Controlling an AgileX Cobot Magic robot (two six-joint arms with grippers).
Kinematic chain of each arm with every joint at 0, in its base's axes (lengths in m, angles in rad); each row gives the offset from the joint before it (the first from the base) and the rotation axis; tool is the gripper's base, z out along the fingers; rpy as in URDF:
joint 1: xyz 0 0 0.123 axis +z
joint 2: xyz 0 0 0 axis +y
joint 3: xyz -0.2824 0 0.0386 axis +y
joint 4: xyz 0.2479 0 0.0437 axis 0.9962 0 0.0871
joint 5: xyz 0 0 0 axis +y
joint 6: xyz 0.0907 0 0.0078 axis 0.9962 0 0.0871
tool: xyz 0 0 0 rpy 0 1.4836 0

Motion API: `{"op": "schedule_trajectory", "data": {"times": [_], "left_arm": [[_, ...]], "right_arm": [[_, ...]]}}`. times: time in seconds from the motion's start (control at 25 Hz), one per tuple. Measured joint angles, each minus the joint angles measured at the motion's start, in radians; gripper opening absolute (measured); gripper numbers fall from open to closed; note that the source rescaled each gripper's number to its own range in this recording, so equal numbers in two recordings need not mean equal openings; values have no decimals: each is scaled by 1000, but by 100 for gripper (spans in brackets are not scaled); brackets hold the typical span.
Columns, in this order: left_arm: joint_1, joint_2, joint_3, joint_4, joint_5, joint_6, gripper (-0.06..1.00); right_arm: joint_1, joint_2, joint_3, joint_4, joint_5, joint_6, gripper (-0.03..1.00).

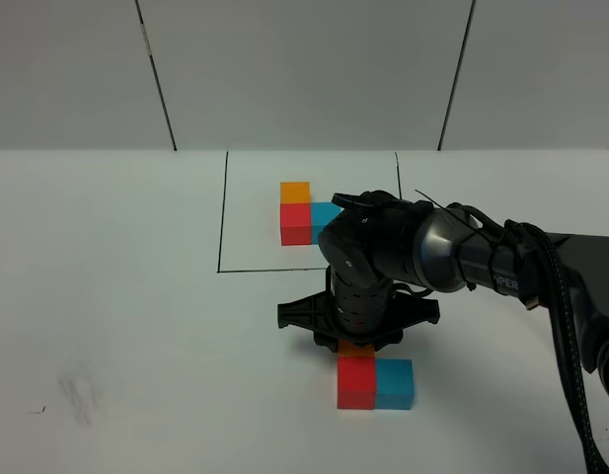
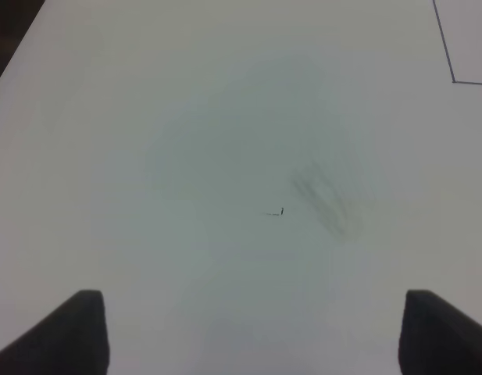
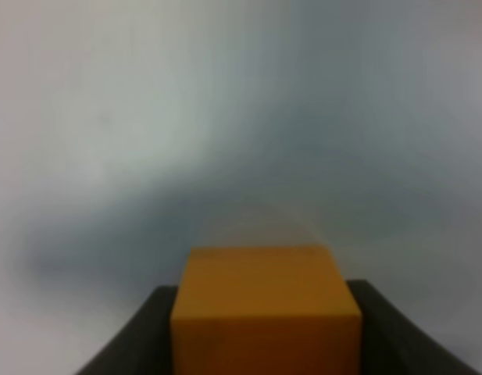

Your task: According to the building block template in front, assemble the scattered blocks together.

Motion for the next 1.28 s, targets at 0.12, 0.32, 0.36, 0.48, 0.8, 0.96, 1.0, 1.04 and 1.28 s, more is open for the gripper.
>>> {"op": "schedule_trajectory", "data": {"times": [0.12,0.32,0.36,0.48,0.8,0.96,1.0,1.04,1.28], "left_arm": [[0,0,0,0,0,0,99],[0,0,0,0,0,0,99],[0,0,0,0,0,0,99],[0,0,0,0,0,0,99],[0,0,0,0,0,0,99],[0,0,0,0,0,0,99],[0,0,0,0,0,0,99],[0,0,0,0,0,0,99],[0,0,0,0,0,0,99]], "right_arm": [[0,0,0,0,5,-3,24],[0,3,-18,11,50,-8,24],[0,4,-22,12,56,-11,24],[0,7,-29,12,72,-18,24],[0,9,-30,13,75,-29,24],[0,9,-30,13,75,-37,25],[0,9,-30,14,75,-46,28],[0,12,-30,16,75,-53,34],[0,13,-30,15,72,-102,86]]}}
